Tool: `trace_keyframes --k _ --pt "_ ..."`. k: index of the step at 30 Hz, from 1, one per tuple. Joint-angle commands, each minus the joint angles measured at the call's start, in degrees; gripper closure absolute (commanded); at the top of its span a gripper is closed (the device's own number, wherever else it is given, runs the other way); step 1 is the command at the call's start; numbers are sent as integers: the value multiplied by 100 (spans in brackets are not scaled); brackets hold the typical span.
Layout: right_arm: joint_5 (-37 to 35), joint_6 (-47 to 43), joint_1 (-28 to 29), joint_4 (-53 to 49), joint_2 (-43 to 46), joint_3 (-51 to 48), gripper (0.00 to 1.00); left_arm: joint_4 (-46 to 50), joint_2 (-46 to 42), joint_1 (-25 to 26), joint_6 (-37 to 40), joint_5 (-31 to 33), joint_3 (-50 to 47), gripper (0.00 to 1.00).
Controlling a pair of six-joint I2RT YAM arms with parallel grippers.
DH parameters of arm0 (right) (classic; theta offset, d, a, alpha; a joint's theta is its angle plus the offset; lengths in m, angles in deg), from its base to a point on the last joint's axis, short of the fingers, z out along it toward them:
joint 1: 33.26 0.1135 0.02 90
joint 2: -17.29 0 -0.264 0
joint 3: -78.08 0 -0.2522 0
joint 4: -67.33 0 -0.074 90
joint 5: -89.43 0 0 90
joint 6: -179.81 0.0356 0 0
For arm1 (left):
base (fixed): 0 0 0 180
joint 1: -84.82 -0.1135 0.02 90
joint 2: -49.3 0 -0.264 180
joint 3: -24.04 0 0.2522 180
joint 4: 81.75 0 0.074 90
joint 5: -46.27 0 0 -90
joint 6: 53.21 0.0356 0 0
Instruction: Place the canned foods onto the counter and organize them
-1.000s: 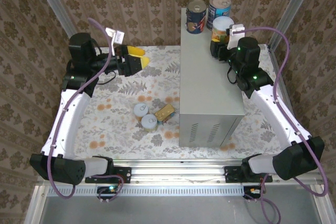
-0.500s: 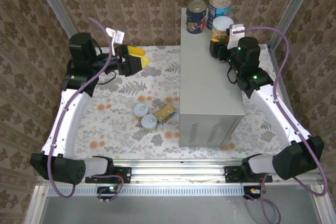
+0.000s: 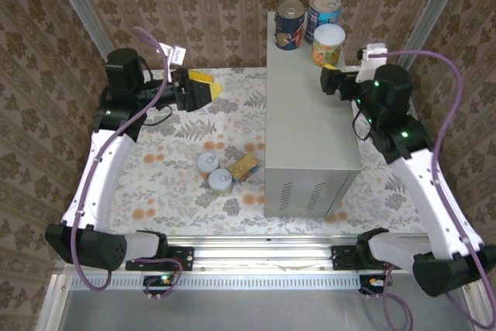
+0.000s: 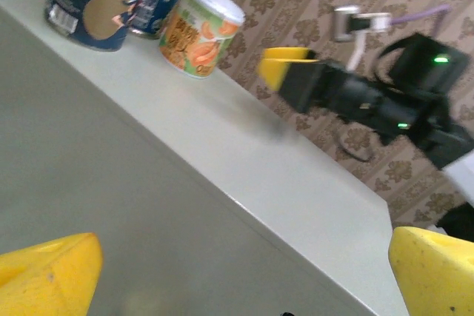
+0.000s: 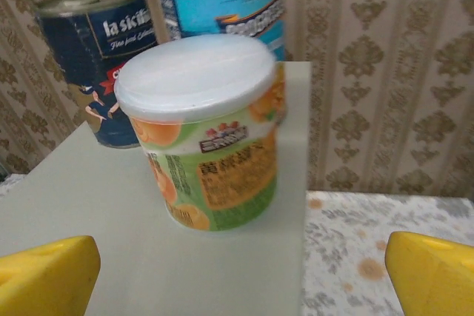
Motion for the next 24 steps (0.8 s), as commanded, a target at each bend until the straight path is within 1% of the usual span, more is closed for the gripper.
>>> trace_keyframes --k 1,4,6,11,14,19,24 --pt "-516 325 -49 -1241 409 595 0 518 71 -29 333 407 236 0" --pt "-709 352 -56 -1935 572 991 0 897 88 11 515 835 237 0" --pt "-866 332 -54 -2247 650 1206 0 1216 89 80 685 1284 230 0" --pt "-1014 208 -54 -2403 813 1262 0 2015 128 380 1080 2442 181 0" --pt "-1056 226 -67 -2406 677 1224 0 2248 122 578 1175 2936 46 0" --pt "-844 492 -138 -1974 374 983 0 2377 72 702 1198 3149 -195 0" --pt "-699 917 -461 -1437 21 745 0 2662 50 728 1370 3192 -214 0"
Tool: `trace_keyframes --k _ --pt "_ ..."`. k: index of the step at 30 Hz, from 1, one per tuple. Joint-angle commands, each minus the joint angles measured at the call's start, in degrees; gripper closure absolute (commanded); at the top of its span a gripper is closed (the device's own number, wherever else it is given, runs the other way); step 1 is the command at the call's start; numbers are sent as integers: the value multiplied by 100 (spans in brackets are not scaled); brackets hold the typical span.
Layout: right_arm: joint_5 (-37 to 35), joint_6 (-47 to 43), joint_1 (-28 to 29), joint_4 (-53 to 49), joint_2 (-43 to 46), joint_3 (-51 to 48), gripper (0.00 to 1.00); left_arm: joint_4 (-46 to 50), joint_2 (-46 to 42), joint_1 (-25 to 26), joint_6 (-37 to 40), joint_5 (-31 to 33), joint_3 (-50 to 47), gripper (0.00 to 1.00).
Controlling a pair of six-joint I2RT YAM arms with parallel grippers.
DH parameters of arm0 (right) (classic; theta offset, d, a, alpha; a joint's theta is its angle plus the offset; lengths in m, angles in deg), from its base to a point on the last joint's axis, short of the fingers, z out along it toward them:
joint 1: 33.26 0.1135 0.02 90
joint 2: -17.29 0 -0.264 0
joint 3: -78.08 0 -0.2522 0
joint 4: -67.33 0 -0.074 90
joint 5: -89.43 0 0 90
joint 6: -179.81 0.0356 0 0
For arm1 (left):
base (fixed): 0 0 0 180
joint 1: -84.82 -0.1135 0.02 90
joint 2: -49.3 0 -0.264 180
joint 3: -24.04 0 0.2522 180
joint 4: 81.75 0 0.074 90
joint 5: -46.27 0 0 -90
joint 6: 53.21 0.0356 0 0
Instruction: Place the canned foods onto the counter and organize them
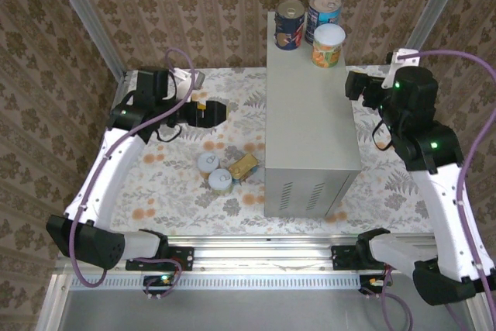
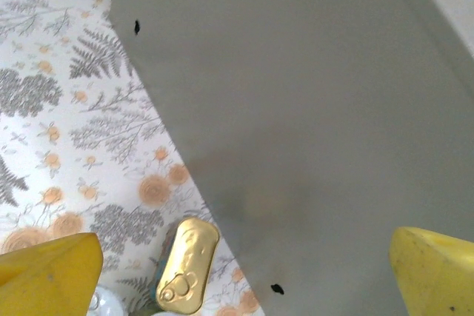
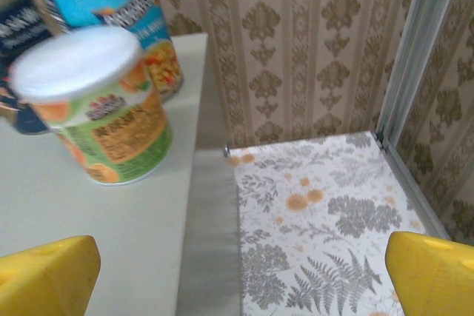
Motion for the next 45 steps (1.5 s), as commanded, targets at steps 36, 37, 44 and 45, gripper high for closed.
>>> trace_keyframes --k 36,37,44,45 --pt "1776 269 -1026 2182 -1974 -209 0 630 -124 348 666 -144 344 0" --pt "1764 256 -1026 2181 -1971 -220 0 617 -116 348 665 -152 348 0" --pt "1732 260 -1033 2166 -1851 -300 0 562 -45 349 629 -129 346 0" --pt "1708 258 -1034 2149 -1851 -317 0 563 -45 348 625 -85 343 0"
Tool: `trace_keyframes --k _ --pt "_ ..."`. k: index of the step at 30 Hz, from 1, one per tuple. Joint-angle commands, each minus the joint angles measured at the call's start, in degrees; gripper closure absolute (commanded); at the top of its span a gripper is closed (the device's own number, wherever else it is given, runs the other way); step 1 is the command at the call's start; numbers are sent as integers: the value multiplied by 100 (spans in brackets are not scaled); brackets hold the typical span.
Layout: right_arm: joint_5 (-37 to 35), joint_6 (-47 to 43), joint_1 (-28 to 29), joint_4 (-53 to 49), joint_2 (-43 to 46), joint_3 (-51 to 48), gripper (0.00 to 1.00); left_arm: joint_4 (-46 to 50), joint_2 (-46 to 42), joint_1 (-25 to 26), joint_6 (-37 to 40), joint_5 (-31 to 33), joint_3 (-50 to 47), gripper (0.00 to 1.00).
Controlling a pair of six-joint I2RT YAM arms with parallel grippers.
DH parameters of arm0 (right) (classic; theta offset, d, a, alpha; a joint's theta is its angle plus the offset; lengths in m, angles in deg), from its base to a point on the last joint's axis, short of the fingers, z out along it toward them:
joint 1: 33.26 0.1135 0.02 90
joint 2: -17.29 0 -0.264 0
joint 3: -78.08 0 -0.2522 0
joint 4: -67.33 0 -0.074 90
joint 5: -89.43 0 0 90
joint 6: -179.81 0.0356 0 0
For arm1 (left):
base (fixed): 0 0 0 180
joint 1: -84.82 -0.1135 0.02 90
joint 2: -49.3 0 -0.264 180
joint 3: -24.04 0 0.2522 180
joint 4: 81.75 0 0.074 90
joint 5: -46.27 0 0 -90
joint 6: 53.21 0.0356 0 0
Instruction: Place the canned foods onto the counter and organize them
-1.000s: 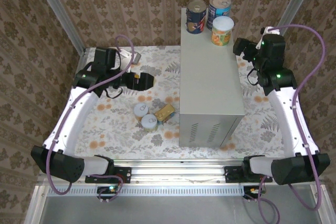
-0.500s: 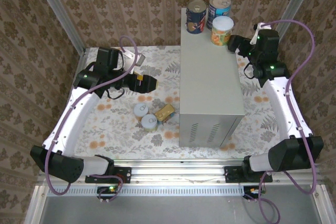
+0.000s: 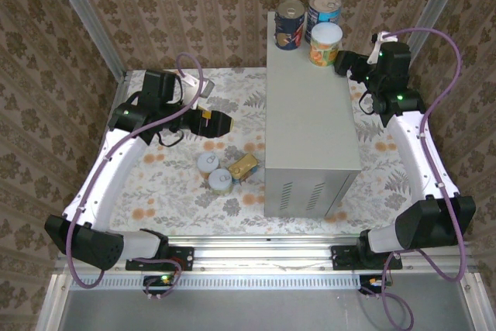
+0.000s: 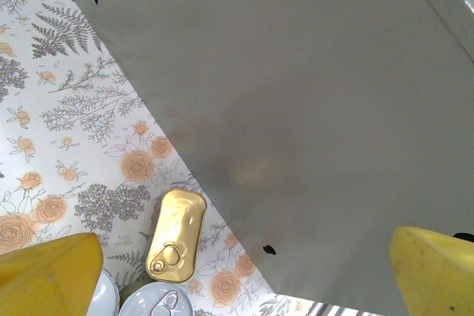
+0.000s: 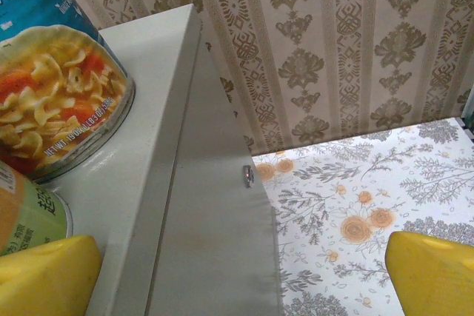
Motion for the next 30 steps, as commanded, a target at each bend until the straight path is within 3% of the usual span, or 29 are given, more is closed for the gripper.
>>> trace_keyframes --k 1,7,13,17,21,30 --pt "9 -53 -19 2 256 -10 0 -35 -43 18 55 65 142 0" --pt "-346 -92 197 -437 993 -223 0 40 -34 11 -14 365 -45 0" --pt "-841 -441 979 -1306 1811 -159 0 52 -102 9 -335 721 -557 0" --pt "-953 -782 1690 -1927 2169 52 0 52 -190 22 -684 1058 -1084 0" --pt "-603 -1162 2416 -2478 2189 346 0 78 -318 71 -1140 1754 -1696 0" --pt "-388 -1876 4383 -3110 1609 906 0 -124 -219 159 -2073 2837 -2599 0"
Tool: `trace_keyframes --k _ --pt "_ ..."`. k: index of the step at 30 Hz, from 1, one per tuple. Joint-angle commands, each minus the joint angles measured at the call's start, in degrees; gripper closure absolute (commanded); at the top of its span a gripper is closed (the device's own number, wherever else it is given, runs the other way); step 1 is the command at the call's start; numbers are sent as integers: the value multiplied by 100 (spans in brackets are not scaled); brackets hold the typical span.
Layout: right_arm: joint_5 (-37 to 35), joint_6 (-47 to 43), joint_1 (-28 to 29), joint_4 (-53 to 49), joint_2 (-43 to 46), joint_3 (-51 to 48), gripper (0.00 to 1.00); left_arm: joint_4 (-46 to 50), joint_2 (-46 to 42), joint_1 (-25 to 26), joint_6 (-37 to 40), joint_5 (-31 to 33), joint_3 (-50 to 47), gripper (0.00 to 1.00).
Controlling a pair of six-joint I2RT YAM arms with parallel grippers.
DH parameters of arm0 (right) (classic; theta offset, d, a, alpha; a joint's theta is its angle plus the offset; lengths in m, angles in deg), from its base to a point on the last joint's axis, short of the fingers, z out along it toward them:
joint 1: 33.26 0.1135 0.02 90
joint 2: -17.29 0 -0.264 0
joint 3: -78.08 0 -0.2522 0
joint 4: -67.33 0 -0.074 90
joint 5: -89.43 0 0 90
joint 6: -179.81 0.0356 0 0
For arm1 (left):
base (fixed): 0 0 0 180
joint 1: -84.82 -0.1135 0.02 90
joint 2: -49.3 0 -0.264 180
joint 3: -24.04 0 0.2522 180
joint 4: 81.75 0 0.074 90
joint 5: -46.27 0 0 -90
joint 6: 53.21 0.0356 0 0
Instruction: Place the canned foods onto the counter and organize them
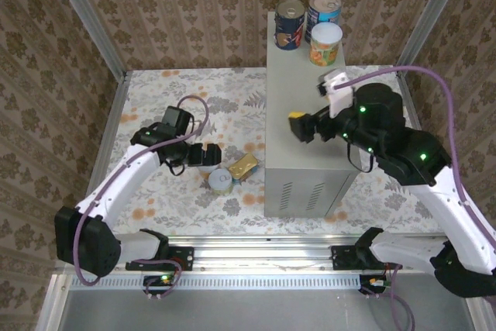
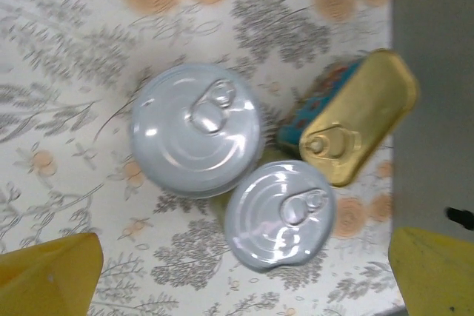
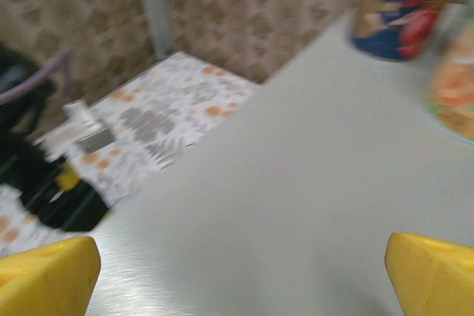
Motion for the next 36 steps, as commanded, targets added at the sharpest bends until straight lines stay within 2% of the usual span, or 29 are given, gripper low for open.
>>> trace_keyframes --k 1,5,6,11,16,27,36 --pt "83 -479 622 -442 -293 293 0 -136 91 99 -509 572 -150 0" --pt "23 -587 1187 -482 -646 422 0 -246 410 165 -648 956 -133 0" --pt "23 -597 1279 -458 -720 429 0 -262 512 376 -660 1036 -76 0" --pt "81 -596 1658 -409 -1035 456 0 -203 1035 597 -797 1476 95 0" --pt "119 -651 1972 -478 -1270 505 0 -412 1371 705 -911 1613 141 0" --pt "-1 -614 2061 -444 -1234 381 0 -608 1885 758 -931 1756 223 2" --pt "-135 -634 2059 -468 -1197 365 0 -708 1892 663 -898 1740 167 14"
